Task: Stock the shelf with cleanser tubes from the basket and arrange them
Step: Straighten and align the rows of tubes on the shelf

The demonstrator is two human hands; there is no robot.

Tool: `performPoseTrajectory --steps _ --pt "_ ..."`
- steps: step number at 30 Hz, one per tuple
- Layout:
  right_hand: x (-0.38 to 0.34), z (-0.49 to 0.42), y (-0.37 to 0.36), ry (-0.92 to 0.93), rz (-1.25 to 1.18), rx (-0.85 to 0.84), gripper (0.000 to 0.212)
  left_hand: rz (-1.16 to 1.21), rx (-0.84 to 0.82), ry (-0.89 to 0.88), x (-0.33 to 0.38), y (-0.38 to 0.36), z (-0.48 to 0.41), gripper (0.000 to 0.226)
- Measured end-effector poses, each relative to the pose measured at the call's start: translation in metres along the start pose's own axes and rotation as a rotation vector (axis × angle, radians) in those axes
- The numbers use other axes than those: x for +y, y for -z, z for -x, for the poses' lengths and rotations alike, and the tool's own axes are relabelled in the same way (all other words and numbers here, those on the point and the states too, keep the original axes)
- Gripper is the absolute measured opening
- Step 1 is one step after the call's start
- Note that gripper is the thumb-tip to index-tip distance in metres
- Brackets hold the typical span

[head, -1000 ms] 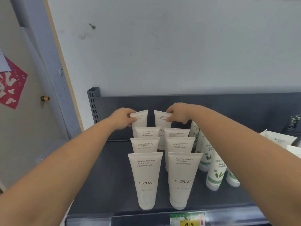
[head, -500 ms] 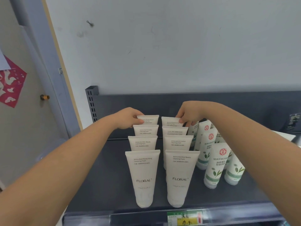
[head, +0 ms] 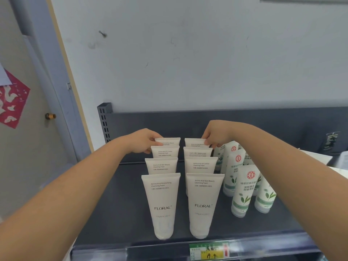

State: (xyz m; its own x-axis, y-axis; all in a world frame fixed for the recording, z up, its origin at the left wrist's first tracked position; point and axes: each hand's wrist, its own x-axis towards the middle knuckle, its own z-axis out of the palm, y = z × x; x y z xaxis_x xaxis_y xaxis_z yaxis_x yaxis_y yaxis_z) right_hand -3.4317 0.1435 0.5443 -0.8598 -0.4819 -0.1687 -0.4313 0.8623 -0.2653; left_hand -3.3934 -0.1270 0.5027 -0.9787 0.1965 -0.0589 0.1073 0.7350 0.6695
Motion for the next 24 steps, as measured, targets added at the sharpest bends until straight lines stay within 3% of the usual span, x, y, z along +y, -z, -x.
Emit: performPoseTrajectory --steps 17,21,24 --pt "-0.002 0.011 -0.007 0.02 0.11 0.043 0.025 -0.039 0.003 -0.027 0.0 0.0 0.002 0.026" --pt "-0.002 0.019 0.002 0.039 0.203 -0.021 0.034 -0.06 0.005 -0.018 0.001 0.0 0.004 0.022" --pt "0.003 0.032 0.015 0.018 0.132 0.018 0.047 -0.076 0.015 0.002 0.001 0.001 0.006 0.021"
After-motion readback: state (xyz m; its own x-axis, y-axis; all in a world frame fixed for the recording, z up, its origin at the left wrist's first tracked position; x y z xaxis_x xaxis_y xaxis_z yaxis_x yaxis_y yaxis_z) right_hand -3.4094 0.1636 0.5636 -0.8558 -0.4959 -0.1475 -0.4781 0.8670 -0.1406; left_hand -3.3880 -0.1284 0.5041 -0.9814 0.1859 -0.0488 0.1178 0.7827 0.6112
